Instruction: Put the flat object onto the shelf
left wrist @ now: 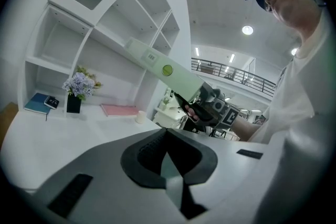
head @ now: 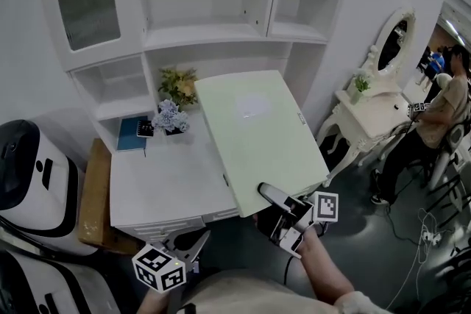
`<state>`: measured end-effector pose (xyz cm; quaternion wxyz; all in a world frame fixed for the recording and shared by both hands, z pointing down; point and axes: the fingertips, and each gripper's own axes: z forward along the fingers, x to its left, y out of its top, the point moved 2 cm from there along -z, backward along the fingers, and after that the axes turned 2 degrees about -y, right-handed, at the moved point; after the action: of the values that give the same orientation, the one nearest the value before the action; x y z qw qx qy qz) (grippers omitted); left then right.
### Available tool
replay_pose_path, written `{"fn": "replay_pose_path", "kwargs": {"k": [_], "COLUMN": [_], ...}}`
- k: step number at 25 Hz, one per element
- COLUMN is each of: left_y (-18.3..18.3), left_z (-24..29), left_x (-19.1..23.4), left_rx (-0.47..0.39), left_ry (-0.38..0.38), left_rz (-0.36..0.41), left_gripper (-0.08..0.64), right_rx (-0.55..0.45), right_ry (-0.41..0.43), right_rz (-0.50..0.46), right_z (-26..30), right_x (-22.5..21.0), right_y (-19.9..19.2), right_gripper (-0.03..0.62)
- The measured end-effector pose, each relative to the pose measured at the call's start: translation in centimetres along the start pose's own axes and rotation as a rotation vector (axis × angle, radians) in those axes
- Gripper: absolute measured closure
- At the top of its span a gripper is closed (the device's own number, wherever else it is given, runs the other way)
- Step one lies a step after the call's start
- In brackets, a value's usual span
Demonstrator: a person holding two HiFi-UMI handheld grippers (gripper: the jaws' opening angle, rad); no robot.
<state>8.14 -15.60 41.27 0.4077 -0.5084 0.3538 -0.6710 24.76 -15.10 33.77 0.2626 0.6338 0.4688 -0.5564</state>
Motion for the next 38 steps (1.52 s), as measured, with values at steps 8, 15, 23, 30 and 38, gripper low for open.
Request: {"fn": "replay_pose_path", "kwargs": {"k": [8,15,23,30,38], "left_y": [0.0,-0.3,-0.7,-0.8,-0.7], "left_z": [-0.9,-1.9,-2.8,-3.1,-3.3], "left_x": [0.6,0.7,1.0,1.2,1.9], "left_rx": [-0.027,-0.042,-0.046,-0.053,-0.053], "left_ry": [0.027,0.046,0.058,0.058,0.057], "left_rz": [-0.011,-0.016,-0.025,-0.030,-0.040], "left_gripper": [0.546,0.546,0.546,0.546,0.546], "right_rx": [0.001,0.019,0.024,-0.001,-0.009], "right_ry": [0.042,0.063,0.079,0.066,0.057], "right_rz": [-0.026,-0.047,-0.083,-0.087,-0.096], "right_z": [1.7,3.7,5.7,7.4,9.7], "right_x": [1.9,3.2,4.6,4.9,5.4], "right_y": [1.0,1.9,3.0,3.8,5.7], "right_gripper": [0.298,0.298,0.298,0.296,0.296]}}
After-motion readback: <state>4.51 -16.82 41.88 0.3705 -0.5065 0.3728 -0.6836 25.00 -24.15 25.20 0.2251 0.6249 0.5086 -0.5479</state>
